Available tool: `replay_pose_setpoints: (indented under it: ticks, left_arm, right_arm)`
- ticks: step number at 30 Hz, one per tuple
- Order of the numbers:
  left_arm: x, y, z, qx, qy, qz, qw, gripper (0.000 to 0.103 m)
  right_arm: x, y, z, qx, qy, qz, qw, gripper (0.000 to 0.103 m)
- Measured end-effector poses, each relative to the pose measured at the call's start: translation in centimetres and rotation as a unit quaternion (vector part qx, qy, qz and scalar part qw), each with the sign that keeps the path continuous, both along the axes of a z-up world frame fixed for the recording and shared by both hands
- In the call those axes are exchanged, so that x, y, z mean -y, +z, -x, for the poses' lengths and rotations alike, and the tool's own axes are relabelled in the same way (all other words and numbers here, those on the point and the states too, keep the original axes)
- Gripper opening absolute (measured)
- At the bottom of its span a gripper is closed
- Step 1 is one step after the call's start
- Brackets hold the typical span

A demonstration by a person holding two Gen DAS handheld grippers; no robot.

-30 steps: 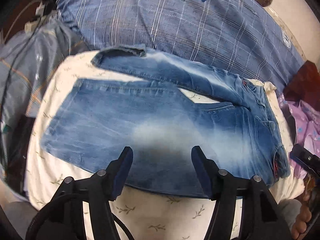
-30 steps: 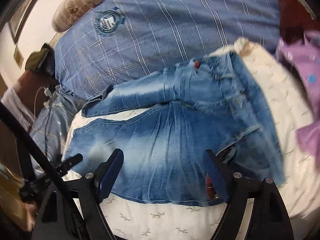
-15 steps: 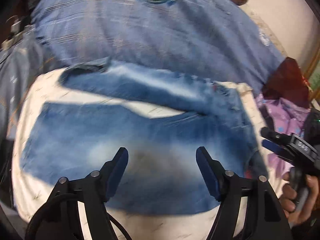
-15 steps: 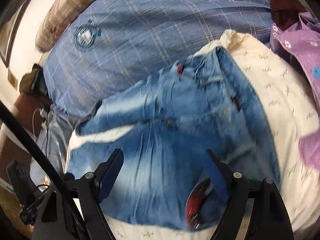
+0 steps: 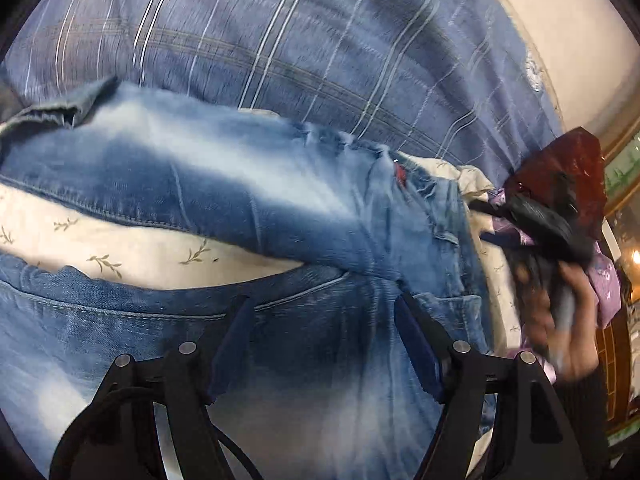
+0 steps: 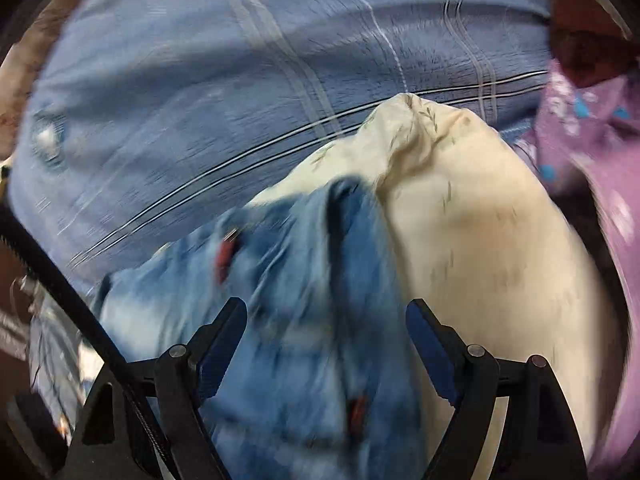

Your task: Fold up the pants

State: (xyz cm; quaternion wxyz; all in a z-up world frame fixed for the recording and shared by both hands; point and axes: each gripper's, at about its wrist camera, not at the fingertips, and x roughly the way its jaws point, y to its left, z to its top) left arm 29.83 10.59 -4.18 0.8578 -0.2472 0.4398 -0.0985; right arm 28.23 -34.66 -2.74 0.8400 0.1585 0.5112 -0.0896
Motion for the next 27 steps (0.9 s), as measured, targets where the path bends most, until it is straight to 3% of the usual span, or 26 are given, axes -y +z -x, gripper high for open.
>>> replay_pose_setpoints:
  ticks: [3,6,8,9,10,12,15,19,22,25,27]
  left_arm:
    - [-1.0,-0.1,-0.8,0.007,0.016,0.012,0.9998,0.072]
    - [-1.6,-0.2,-0.9,-0.003,0.016,0.023,0.9996,0.072]
    - [-1.7,-0.1,-0.6,-0.002,0.02,0.026,0.9995,0.072]
    - [-1.8,-0.1,-0.5,-0.003,0.021,0.029,0.9994,0.072]
    - [-1.8,0.1,-0.3,-0.005,0.02,0.032,0.9993,0.072]
    - [-1.8,0.7,0.1,0.001,0.018,0.037,0.9992,0.072]
    - [-1.6,1.6,0.8,0.017,0.016,0.028,0.9993,0.072]
    - [-1.5,2.2,1.8,0.025,0.009,0.032,0.9991,0.072]
    - [-1.5,2.6,2.1,0.028,0.007,0.037,0.9989,0.072]
    - [-1.4,2.9,1.5,0.009,0.01,0.063,0.9979,0.072]
    - [-1.4,3.4,0.4,-0.001,0.013,0.081,0.9966,0.072]
  right_arm:
    - [1.8,-1.2,-4.0,-0.011,-0.011,0.011,1.0,0.083]
    - [2.2,-2.3,-6.4,-0.016,-0.016,-0.032,0.999,0.081]
    - [1.1,-1.8,-6.4,-0.004,-0.008,-0.045,0.999,0.063]
    - [-0.1,-1.3,-6.3,-0.009,-0.001,-0.005,1.0,0.027]
    - [-1.3,-0.8,-6.1,-0.02,0.005,0.045,0.999,0.013]
    - [-2.6,0.8,-4.5,0.002,0.018,0.038,0.999,0.006]
    - [-5.4,4.2,0.0,0.061,0.049,0.049,0.996,0.004]
    - [-8.0,6.4,6.8,0.118,0.055,0.039,0.991,0.004]
    - [-8.7,6.2,10.9,0.162,0.04,0.003,0.986,0.004]
    - [-8.8,5.1,12.3,0.164,0.026,-0.045,0.985,0.004]
    - [-9.0,4.9,12.5,0.162,0.034,-0.04,0.985,0.004]
